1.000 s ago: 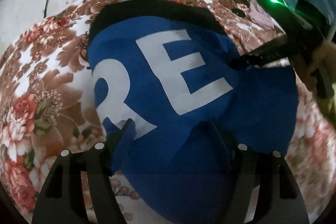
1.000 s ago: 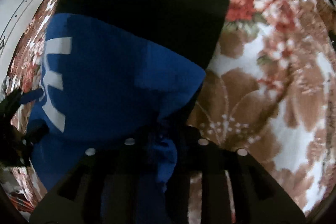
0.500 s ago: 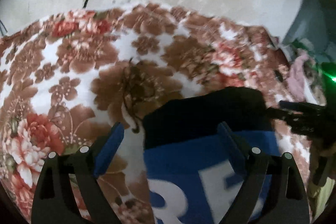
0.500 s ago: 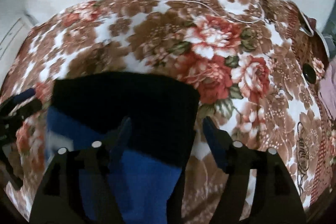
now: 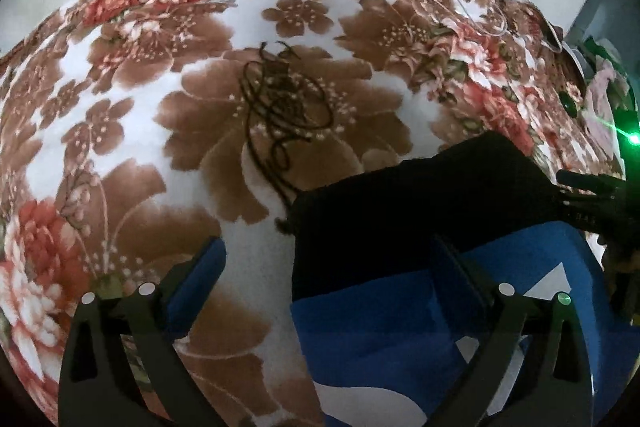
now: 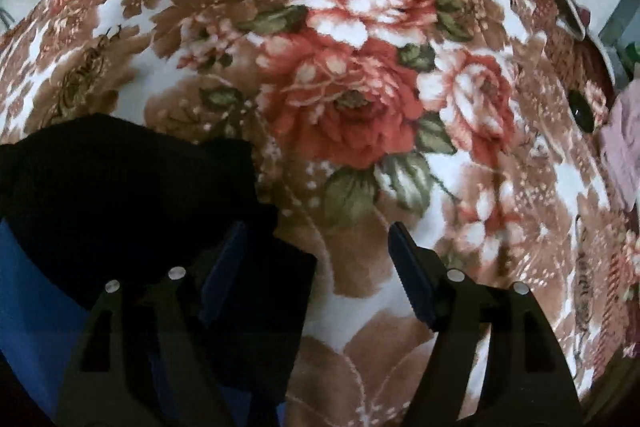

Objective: Fold large clothes
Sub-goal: 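Grasp the folded jacket bundle's edges with both grippers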

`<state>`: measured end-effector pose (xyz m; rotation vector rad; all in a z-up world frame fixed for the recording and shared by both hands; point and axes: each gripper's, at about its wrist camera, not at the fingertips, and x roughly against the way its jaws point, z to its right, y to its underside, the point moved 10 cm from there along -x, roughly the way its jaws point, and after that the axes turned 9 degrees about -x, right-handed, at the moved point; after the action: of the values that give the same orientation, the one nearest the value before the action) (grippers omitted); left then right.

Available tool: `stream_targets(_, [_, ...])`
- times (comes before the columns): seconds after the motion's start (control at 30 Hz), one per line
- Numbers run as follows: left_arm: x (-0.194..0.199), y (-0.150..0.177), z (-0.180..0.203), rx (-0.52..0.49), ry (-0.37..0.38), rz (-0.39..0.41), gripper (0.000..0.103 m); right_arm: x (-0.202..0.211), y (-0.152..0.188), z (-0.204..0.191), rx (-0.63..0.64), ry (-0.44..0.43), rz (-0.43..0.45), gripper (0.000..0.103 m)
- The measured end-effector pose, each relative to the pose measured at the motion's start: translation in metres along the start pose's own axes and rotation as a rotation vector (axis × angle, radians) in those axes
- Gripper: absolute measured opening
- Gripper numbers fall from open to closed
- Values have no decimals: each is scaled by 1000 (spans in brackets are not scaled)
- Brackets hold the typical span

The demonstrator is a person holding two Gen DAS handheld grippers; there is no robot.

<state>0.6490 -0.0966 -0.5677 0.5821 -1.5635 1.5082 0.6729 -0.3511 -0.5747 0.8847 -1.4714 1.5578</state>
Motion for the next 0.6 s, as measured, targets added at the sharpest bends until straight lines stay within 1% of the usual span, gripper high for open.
stream_targets(0.07, [-2, 1, 1, -1, -13, -2, 99, -2, 2, 0, 6, 3, -4, 71])
stream_targets(0.13, [2, 0, 0, 25, -13, -7, 99, 2, 1, 2, -15, -23, -6, 71])
stream_targets(0.2, [20, -6, 1, 34, -30, -2, 98, 15, 0, 8, -55, -43, -18, 73])
stream_targets(0.23, [31, -9, 3, 16, -37, 14, 97, 28, -1, 11, -75, -61, -7, 76])
stream_targets(0.27, [39, -9, 7, -1, -31, 23, 97, 42, 0, 13, -77, -81, 12, 89])
stream_targets(0.3, [48, -6, 11, -8, -15, 20, 97, 53, 0, 13, -72, -94, 30, 99])
stream_targets(0.33, [54, -2, 13, -6, -6, 15, 97, 67, 2, 12, -63, -122, 51, 98])
stream_targets(0.43, [79, 9, 24, 3, 35, 27, 97, 96, 17, 9, -24, -169, 54, 98])
stream_targets(0.53, [104, 22, 36, 9, 91, 57, 97, 112, 37, 7, -13, -222, 19, 98])
stream_targets(0.6, [110, 31, 40, 0, 105, 61, 97, 114, 53, 2, 1, -268, -24, 98])
